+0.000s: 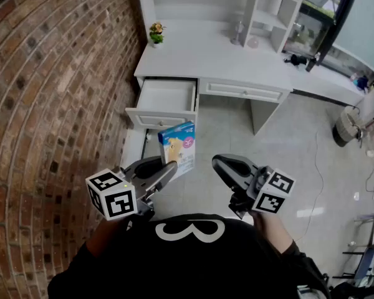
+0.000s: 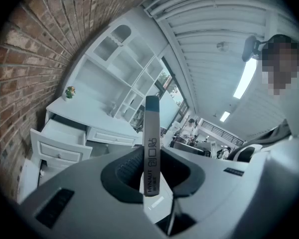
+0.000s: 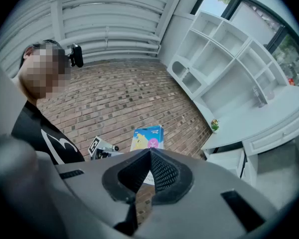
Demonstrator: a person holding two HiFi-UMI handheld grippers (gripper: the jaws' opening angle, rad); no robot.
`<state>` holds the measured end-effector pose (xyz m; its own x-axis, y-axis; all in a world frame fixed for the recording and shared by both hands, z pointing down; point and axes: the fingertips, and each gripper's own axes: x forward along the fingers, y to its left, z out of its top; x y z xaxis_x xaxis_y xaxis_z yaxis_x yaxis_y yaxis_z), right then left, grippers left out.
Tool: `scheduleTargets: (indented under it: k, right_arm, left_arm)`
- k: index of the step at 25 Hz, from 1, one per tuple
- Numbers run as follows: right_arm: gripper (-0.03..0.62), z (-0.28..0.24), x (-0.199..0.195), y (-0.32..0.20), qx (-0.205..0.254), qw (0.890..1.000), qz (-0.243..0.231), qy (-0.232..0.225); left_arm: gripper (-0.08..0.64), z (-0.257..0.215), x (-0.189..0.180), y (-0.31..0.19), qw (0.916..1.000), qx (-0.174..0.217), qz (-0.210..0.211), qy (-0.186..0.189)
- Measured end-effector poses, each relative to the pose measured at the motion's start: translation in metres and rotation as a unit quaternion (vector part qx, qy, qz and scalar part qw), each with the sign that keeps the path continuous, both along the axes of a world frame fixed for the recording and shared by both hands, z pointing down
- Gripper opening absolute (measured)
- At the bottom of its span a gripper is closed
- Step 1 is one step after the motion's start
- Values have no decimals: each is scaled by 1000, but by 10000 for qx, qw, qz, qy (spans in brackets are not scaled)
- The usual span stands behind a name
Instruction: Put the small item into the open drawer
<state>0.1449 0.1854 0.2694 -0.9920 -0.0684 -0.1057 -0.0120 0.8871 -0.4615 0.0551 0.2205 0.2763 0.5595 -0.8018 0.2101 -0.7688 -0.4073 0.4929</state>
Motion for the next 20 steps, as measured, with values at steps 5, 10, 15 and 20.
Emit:
scheduleTargets:
  k: [5, 10, 15, 20]
  right_arm:
    - [9, 1, 9, -6, 112, 9999, 20, 3]
    - [11, -1, 30, -10, 170, 9998, 96, 7]
    - [11, 3, 46, -15, 116, 9997, 223, -31]
    - [11, 5, 56, -22, -48, 9994, 296, -146]
  left_arm:
    - [87, 4, 9, -5, 10000, 56, -48, -24]
    - [87, 3, 31, -6, 9998, 197, -40, -30]
    - [87, 6, 46, -8, 9997, 215, 2, -70]
    - [87, 8, 54, -15, 9997, 185, 78, -150]
